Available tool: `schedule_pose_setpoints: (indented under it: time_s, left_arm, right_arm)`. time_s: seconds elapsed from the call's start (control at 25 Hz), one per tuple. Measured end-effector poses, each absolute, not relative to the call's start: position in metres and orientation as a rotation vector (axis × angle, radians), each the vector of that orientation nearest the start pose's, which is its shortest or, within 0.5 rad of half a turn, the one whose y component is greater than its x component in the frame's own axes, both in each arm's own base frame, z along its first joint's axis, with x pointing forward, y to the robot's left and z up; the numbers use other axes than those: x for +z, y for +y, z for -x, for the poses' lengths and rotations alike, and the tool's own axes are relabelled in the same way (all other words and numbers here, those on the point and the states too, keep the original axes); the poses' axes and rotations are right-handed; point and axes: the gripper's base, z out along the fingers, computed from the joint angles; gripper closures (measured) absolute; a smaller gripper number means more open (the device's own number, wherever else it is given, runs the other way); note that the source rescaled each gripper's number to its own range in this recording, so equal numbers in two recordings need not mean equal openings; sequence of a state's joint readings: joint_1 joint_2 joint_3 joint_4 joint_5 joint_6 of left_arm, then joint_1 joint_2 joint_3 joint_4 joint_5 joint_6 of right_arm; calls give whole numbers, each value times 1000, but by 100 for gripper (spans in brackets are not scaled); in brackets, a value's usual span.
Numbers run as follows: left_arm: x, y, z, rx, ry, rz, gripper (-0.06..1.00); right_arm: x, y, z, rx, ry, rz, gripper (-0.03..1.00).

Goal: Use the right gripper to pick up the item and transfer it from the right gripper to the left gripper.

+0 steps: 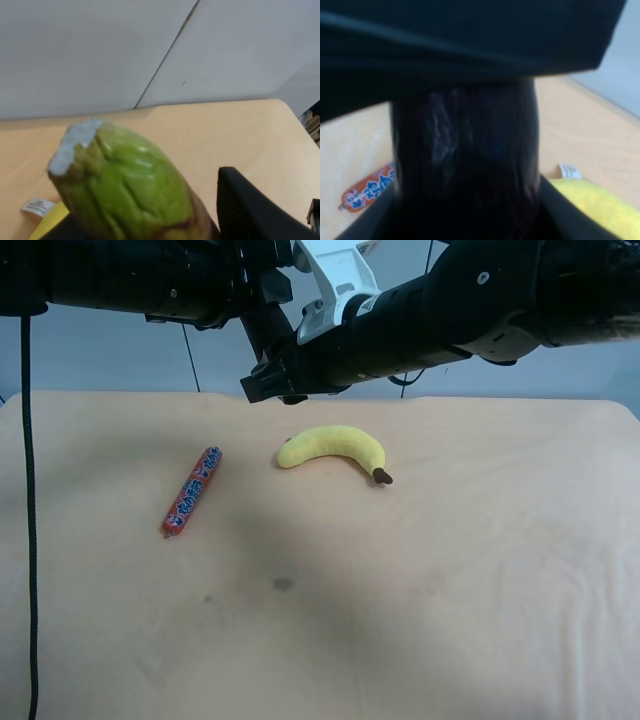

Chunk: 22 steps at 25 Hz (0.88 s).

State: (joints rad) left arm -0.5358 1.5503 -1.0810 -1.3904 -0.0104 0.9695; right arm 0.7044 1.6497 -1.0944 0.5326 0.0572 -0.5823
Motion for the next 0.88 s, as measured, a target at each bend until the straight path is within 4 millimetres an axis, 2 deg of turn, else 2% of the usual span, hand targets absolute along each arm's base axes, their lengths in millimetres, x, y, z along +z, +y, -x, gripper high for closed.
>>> schedule_pose_setpoints:
  time_s: [0.88]
  left_arm:
    - [299,-182,-308,-619,2001,-109,85]
  right_arm:
    - [263,244,-283,425,1962,797,97]
